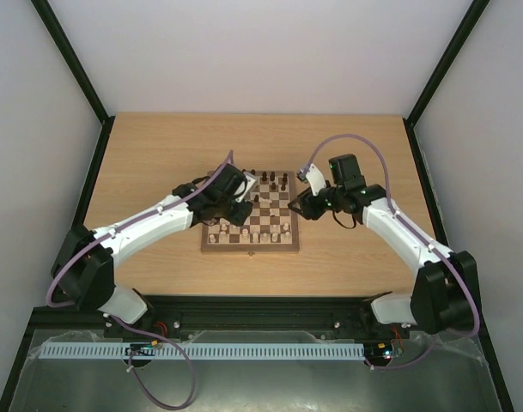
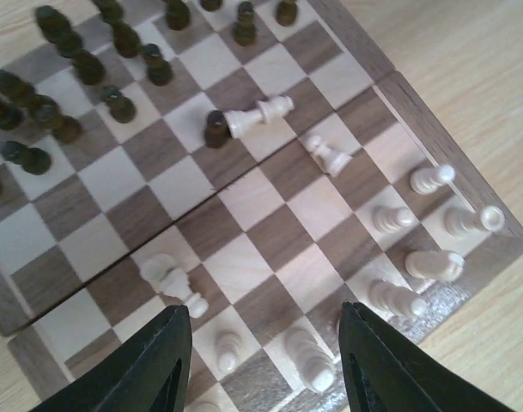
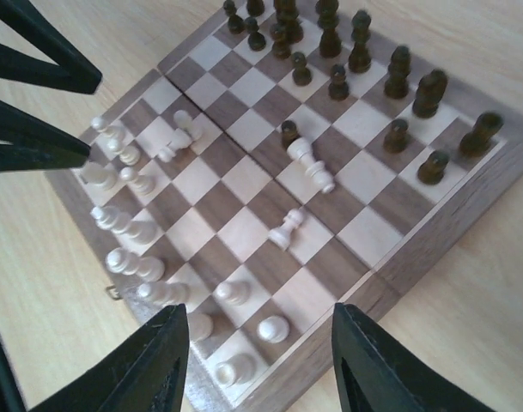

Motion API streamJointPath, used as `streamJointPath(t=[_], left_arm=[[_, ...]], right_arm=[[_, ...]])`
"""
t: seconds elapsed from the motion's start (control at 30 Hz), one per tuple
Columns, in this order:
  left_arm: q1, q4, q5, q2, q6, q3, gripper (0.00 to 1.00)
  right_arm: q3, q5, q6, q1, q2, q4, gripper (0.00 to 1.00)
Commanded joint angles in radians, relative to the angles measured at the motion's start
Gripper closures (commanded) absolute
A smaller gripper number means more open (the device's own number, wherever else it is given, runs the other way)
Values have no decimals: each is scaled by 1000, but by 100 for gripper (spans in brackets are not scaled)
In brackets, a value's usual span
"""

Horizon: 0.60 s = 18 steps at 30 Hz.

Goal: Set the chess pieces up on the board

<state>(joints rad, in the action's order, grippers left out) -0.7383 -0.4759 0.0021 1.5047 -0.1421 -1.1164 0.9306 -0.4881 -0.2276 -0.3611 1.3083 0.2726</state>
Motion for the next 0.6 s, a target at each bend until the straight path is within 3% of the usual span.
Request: streamJointPath(t=[0.0, 0.33, 0.57], left_arm=[[48, 49, -17, -18, -76, -4, 51], [146, 176, 91, -62, -229, 93, 54], [157, 229, 130, -87, -269, 176, 53]], right_arm=[[103, 44, -72, 1, 77, 70, 55], [338, 170, -313, -78, 395, 188, 66], [406, 237, -324, -148, 536, 147, 56]])
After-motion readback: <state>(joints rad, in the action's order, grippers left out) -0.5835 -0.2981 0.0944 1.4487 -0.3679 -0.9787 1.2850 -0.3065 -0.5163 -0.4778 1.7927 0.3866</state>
